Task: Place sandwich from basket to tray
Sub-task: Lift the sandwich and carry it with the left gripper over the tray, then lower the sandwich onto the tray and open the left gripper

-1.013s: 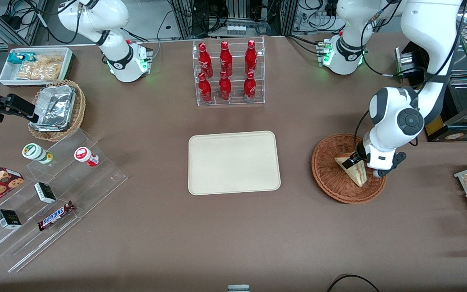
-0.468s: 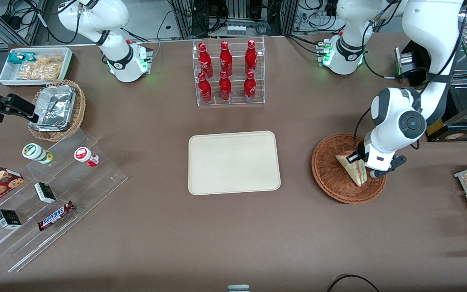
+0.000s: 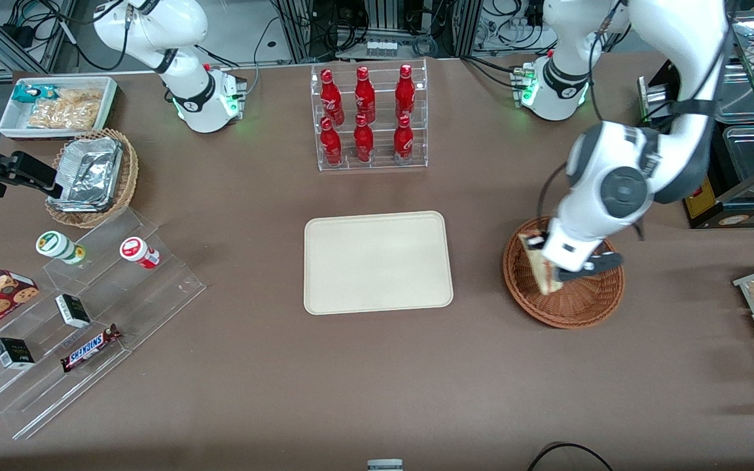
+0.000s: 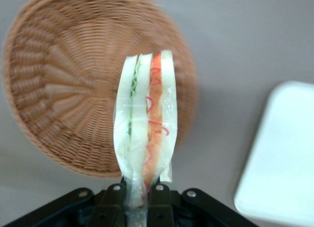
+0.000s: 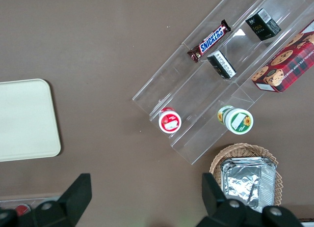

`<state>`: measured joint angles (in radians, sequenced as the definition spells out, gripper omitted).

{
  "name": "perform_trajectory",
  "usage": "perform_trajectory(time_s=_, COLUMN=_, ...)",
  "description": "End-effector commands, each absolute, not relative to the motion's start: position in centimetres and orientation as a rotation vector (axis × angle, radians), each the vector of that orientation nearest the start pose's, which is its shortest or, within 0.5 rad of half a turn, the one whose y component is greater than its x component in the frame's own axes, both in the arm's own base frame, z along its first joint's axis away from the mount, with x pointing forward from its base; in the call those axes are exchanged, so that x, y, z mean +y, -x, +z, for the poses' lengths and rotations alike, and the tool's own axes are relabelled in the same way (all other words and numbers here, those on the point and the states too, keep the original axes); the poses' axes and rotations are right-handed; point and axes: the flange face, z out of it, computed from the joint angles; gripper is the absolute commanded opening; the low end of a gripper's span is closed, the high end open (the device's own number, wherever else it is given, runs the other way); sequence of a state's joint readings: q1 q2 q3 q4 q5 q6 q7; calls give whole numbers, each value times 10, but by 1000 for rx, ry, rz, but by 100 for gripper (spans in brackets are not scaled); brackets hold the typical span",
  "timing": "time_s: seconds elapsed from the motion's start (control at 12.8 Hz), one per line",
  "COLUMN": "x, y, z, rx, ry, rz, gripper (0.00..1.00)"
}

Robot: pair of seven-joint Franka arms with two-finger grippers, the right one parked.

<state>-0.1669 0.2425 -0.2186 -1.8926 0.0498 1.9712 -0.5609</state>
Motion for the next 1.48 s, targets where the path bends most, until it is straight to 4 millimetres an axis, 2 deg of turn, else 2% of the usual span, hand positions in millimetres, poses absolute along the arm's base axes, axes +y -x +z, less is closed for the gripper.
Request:
perform_trajectory(time_s=0.0, x=-296, y=-564, z=359, rx=-25, ry=3073, rz=228, gripper=9)
perform_trajectory(time_s=0.31, x=-413, y=-542, z=336, rx=-36, ry=3096, rz=204, gripper=8)
perform_trajectory(time_s=0.47, x=-459, y=-529, z=320, rx=-44, ry=3103, rz=204, gripper=8)
perform_trajectory(time_s=0.55, x=-475, y=-523, z=311, rx=-42, ry=3104, rz=201, gripper=8)
perform_trajectory(time_s=0.7, x=-500, y=-516, z=299, rx=-28, ry=3138, rz=172, gripper=8)
perform_trajectory(time_s=0.86, x=-522, y=-505, z=278, rx=-30, ry=3167, rz=128, gripper=8)
perform_trajectory(time_s=1.01, x=-529, y=-502, z=258, rx=-33, ry=3181, rz=112, gripper=9)
perform_trajectory(time_s=1.17, x=-532, y=-499, z=252, rx=-63, ry=3180, rz=114, gripper=15)
perform_trajectory(time_s=1.25, x=-533, y=-498, z=251, rx=-93, ry=3178, rz=114, gripper=31)
perform_trajectory(time_s=1.32, x=-534, y=-496, z=248, rx=-129, ry=3172, rz=118, gripper=62)
perform_trajectory(time_s=1.4, x=-535, y=-496, z=249, rx=-155, ry=3170, rz=116, gripper=100)
